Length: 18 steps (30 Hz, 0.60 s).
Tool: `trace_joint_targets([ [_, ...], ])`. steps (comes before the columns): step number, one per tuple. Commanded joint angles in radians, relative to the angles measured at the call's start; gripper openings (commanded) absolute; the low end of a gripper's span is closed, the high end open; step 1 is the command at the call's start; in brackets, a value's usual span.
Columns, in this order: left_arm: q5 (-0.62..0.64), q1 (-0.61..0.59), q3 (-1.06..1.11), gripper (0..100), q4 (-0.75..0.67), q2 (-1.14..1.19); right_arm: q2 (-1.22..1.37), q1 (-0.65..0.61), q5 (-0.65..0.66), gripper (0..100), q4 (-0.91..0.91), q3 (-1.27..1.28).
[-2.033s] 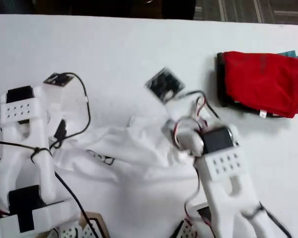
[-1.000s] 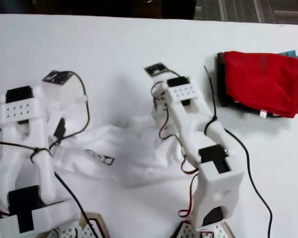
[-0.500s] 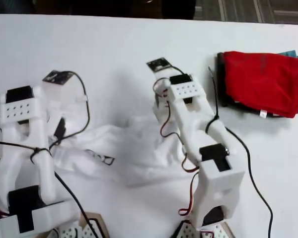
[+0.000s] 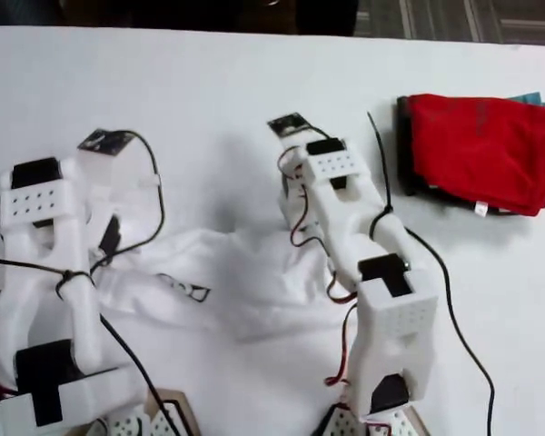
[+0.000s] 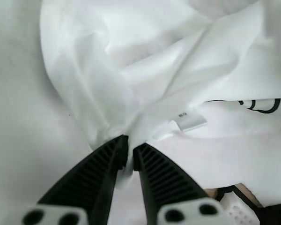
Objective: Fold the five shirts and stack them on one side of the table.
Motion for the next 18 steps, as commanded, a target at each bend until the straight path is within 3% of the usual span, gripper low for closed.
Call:
trace_joint_targets([
  [1,-0.006,-0.006,-0.004,3,-0.009,-0.043,-0.065,0.007,0.000,9.4,0.001,-0.043],
  [10,-0.006,-0.006,-0.004,3,-0.009,-0.043,-0.067,0.004,0.002,23.0,-0.018,-0.046],
  [18,-0.006,-0.006,-0.004,3,-0.009,-0.043,-0.065,0.001,0.068,23.7,-0.071,-0.046],
])
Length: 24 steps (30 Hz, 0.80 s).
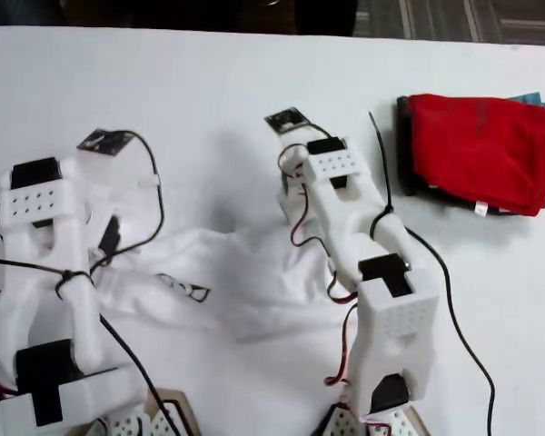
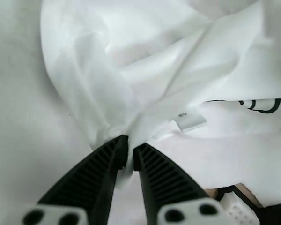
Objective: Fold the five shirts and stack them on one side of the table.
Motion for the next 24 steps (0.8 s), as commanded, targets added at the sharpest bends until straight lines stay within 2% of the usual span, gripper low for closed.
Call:
trace_joint_targets([
  [1,-0.006,-0.005,-0.004,3,-0.009,-0.043,-0.065,-0.001,0.034,23.6,-0.021,-0.044],
  [4,-0.006,-0.005,-0.004,3,-0.009,-0.043,-0.065,-0.002,0.044,19.2,-0.019,-0.041],
  [10,-0.006,-0.005,-0.004,3,-0.009,-0.043,-0.074,0.001,0.038,1.5,-0.024,-0.044],
  [16,-0.006,-0.005,-0.004,3,-0.009,-0.043,-0.119,0.018,0.037,1.8,-0.002,-0.153],
  [24,-0.005,0.002,-0.041,3,-0.002,-0.044,-0.243,0.018,0.035,1.8,0.136,-0.193],
])
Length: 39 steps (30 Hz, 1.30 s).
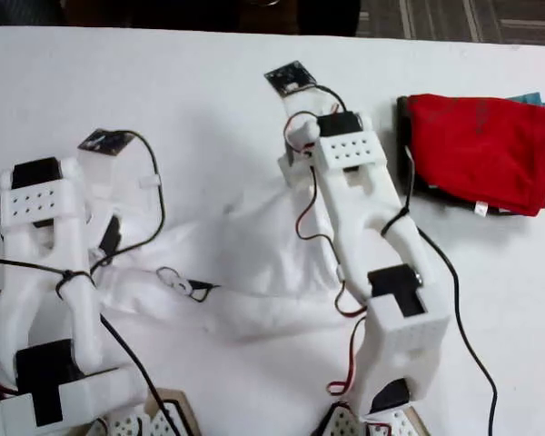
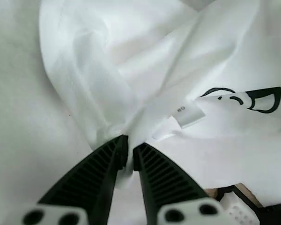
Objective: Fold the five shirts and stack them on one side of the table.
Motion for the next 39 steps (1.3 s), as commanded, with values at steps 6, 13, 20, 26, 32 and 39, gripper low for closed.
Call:
trace_joint_targets([
  [6,0.009,0.000,-0.229,3,0.114,-0.044,-0.298,0.007,0.002,1.8,0.099,-0.031],
  [13,0.037,0.000,-0.539,3,0.226,-0.121,-0.630,0.015,0.009,1.8,0.102,-0.031],
  [20,0.037,0.074,-0.616,3,0.224,-0.391,-0.854,0.012,0.009,1.8,0.050,-0.031],
  [26,0.037,0.084,-0.616,3,0.224,-0.549,-1.046,0.013,0.009,1.8,0.128,-0.029],
  [32,0.037,0.081,-0.616,3,0.224,-0.629,-1.205,0.015,0.015,1.7,0.153,-0.035],
  [39,0.038,0.081,-0.616,3,0.224,-0.779,-1.385,0.015,0.046,1.7,0.206,-0.035],
])
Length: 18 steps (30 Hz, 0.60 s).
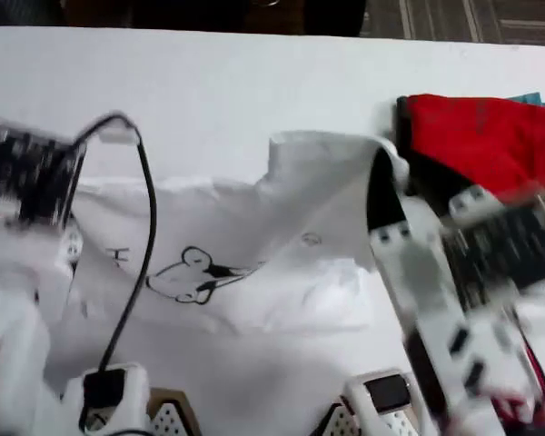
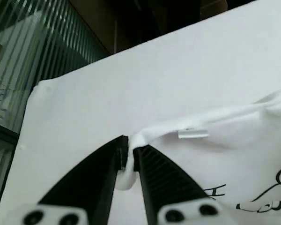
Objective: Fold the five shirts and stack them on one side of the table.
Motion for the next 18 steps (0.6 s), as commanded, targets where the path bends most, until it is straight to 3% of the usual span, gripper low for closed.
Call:
trace_joint_targets([
  [1,0.012,0.005,-0.031,3,0.014,-0.064,-0.096,0.013,0.037,1.7,0.010,-0.034],
  [11,0.012,0.005,0.030,3,-0.008,-0.109,-0.159,0.054,0.058,1.7,0.031,0.008],
  [15,0.012,0.008,0.179,3,-0.109,-0.109,-0.099,0.048,0.061,1.7,-0.042,0.133],
  [18,0.011,0.009,0.328,3,-0.255,-0.107,-0.035,0.050,0.064,1.8,-0.213,0.284],
])
